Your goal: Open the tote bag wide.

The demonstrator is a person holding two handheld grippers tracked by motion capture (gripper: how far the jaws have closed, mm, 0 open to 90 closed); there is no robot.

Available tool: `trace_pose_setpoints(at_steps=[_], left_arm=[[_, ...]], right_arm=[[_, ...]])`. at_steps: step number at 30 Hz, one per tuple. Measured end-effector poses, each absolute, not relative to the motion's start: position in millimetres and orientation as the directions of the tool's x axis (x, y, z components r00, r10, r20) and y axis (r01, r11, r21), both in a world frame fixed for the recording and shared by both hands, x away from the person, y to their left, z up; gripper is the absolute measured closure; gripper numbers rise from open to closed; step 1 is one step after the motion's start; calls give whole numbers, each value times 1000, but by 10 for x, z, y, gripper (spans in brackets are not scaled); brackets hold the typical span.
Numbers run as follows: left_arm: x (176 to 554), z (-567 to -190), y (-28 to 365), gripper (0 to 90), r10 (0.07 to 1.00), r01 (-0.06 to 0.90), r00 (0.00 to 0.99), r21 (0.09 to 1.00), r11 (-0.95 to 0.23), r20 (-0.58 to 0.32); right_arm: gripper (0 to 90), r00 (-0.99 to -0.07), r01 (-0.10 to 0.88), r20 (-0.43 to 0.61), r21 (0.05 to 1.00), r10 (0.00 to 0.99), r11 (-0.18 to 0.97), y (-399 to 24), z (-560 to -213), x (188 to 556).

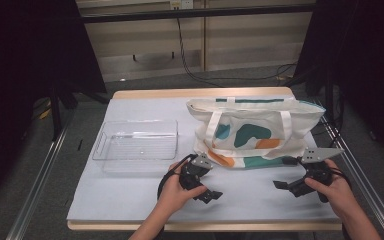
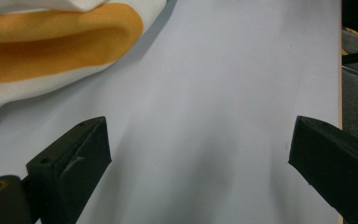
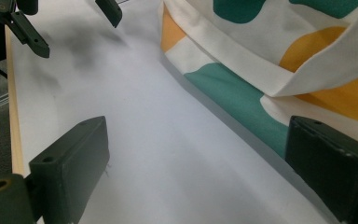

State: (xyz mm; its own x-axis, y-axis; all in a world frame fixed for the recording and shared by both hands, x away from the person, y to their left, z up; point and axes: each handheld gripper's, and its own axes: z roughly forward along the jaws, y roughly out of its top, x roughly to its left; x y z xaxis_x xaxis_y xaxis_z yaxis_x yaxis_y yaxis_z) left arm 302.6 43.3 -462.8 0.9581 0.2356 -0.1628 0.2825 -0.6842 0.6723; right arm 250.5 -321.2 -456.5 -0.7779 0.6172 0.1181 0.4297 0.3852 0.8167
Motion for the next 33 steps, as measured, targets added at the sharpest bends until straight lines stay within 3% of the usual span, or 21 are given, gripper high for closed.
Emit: trace_pose_setpoints(at_steps=[15,29,33], left_arm=[[3100,-4443,419,49,221,278,960,696,-662,-173],[3168,-4045,452,43,211,245,967,764,-597,-144],[3192,-3980,454,43,208,238,968,764,-600,-139]], right_arm=[[63,-779,433,110,806,617,404,-3208,-4451,2544],[63,-794,416,94,804,601,424,-3277,-4074,2616],[63,-780,427,120,819,614,384,-3350,-4015,2642]])
